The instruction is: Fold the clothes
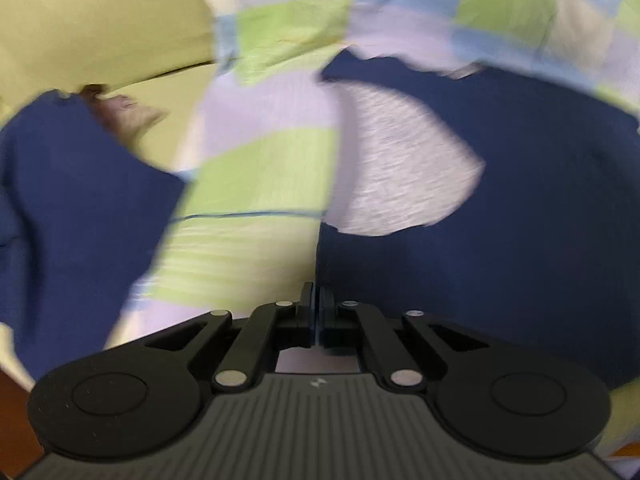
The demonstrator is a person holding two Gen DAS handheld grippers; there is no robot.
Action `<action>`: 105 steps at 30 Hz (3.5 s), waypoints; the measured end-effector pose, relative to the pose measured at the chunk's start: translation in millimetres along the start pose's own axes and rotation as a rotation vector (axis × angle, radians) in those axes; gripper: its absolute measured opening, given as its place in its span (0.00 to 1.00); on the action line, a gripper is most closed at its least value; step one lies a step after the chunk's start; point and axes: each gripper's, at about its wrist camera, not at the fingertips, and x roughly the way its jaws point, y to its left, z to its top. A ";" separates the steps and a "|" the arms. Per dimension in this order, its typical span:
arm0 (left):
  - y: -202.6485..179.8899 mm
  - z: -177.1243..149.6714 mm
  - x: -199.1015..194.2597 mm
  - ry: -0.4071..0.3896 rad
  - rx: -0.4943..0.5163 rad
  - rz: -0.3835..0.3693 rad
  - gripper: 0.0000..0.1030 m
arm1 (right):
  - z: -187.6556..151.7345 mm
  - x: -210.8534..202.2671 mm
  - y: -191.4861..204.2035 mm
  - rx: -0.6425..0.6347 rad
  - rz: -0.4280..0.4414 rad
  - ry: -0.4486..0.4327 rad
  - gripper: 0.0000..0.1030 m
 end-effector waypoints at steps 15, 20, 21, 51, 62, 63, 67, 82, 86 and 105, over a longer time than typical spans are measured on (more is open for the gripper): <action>-202.3 -61.6 -99.2 -0.009 0.266 -0.206 0.40 | 2.3 -76.5 -116.8 -0.348 -0.291 -0.114 0.77; -364.7 -97.9 -120.2 -0.086 0.439 -0.320 0.50 | -3.5 -82.9 -172.1 -0.851 -0.303 -0.135 0.68; -379.1 -98.6 -118.2 -0.079 0.419 -0.319 0.49 | -6.9 -81.3 -180.0 -0.966 -0.296 -0.138 0.67; -466.5 -69.2 -136.1 0.108 -0.088 -0.332 0.54 | 102.8 -72.6 -226.1 -1.158 0.161 0.290 0.28; -571.5 -64.9 -105.3 0.123 -0.725 -0.024 0.60 | 259.0 32.0 -277.4 -1.038 0.336 0.236 0.44; -590.5 -68.6 -108.9 0.135 -0.744 -0.016 0.60 | 260.0 30.8 -285.4 -1.056 0.357 0.253 0.44; -649.9 -61.4 -137.2 0.189 -0.698 -0.032 0.60 | 268.0 15.2 -326.2 -1.083 0.344 0.344 0.46; -583.5 53.7 -285.7 0.062 -1.210 0.236 0.66 | 416.2 -107.4 -246.7 -1.146 0.414 0.141 0.86; -588.9 70.3 -311.1 0.040 -1.274 0.250 0.67 | 434.9 -155.9 -237.3 -1.171 0.480 0.089 0.90; -641.4 99.5 -346.1 0.097 -1.301 0.424 0.67 | 432.2 -217.4 -272.7 -1.236 0.492 0.103 0.91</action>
